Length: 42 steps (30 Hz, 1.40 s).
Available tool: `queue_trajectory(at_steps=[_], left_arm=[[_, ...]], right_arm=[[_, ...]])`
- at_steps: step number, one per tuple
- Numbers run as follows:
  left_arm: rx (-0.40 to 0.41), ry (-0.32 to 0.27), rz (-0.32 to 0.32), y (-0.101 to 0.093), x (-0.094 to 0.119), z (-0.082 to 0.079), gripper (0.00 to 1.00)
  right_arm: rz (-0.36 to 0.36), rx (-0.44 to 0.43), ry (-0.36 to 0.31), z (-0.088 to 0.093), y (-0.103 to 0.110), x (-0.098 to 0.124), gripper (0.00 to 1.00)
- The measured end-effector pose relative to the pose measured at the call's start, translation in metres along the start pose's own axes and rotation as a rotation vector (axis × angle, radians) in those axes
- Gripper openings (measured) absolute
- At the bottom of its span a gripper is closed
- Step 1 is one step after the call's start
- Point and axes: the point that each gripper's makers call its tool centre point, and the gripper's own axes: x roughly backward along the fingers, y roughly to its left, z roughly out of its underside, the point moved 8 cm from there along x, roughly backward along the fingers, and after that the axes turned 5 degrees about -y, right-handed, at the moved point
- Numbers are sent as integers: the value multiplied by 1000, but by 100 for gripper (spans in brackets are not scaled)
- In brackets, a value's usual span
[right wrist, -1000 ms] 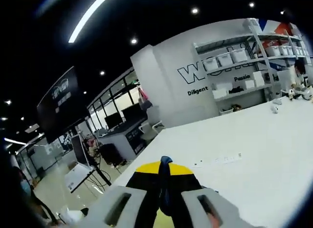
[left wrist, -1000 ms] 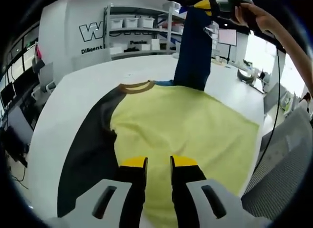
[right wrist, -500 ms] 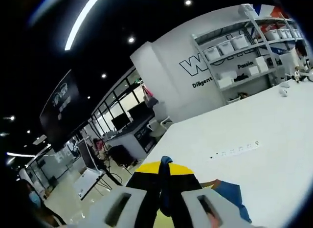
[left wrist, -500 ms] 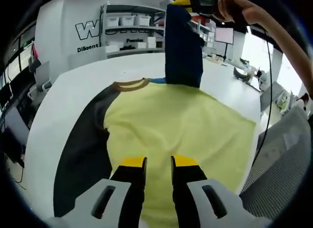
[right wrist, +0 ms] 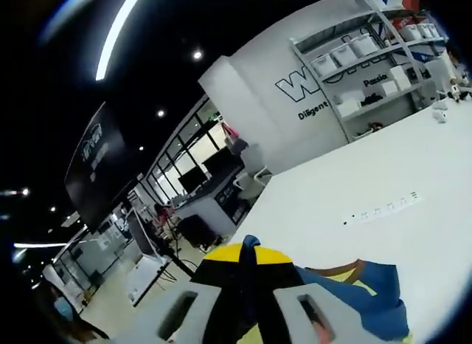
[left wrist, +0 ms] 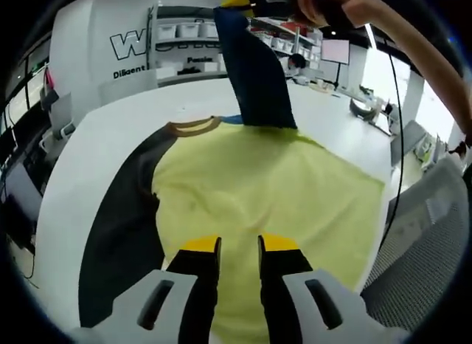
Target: Fold the garment on the visible template until the final outline fits inside the template.
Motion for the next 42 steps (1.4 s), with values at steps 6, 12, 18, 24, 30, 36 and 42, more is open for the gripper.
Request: queue_trajectory(at_steps=[6,12,18,24,30,36,42], left_arm=[[0,3,2,-1,-1,0,15],[3,4,3,0,-1,0,15],[4,4,5,0,-1,1,15],[7,5,4,0,-1,1,15],[10,6,2,1,-1,1,16],[15,7,0,2,-1,1,16],[22,6,-3,2,-1,1,16]], right_arm=[[-16,19,44,14,4,-18,0],[-38,52,104,32,10,-40,0],[-46,84,181,58,10,-56,0],[-41,102,246,82,5,-74,0],[-60,142,319,105,6,-86,0],[-73,174,380,123,6,-93,0],[-50,180,432,141,-2,-104,0]])
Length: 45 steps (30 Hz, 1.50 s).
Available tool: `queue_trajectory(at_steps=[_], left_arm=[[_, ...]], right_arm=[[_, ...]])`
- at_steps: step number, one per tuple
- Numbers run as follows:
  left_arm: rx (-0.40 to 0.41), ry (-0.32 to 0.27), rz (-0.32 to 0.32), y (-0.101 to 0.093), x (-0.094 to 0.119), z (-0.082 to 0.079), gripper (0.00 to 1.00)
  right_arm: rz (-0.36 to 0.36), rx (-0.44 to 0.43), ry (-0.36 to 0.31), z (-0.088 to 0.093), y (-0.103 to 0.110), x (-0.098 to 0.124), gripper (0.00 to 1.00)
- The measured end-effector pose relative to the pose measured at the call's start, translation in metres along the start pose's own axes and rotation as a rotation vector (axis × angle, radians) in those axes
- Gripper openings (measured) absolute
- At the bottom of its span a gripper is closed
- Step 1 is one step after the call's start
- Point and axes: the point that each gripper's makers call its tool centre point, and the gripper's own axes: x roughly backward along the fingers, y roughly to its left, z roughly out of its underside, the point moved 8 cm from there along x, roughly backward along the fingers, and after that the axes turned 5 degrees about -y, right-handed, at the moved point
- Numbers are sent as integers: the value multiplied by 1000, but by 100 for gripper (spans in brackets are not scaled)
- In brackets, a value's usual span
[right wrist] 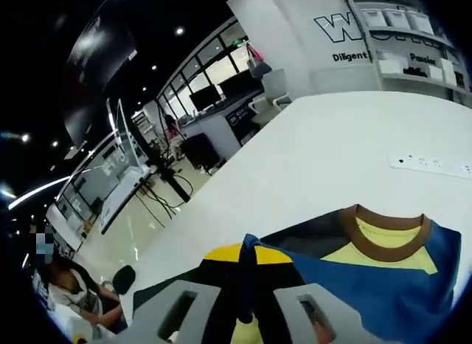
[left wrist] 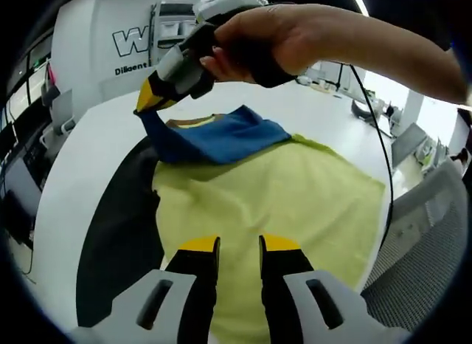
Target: Fold the garment on the visible template until the final outline fits inside the template.
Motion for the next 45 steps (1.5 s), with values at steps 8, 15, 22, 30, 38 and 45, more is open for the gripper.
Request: queue_trajectory(at_steps=[8,15,22,30,38,45], left_arm=[[6,-2,-7,2,-3,-1,16],[5,3,-8,2,-3,-1,16],[7,0,-10,2,-3,-1,16],[27,-15,-14,10,-1,-4,18],[87,-113,-49,26,3,-27,19],[104,-129,-76,36,0,-35,20]], right_arm=[[-10,-1,39,14,0,-10,0],[0,-15,56,25,1,-15,0],[-21,27,44,24,1,-10,14],[74,135,11,14,-26,17,39],[109,198,-43,-1,-29,37,41],[147,209,-42,-4,-49,50,39]])
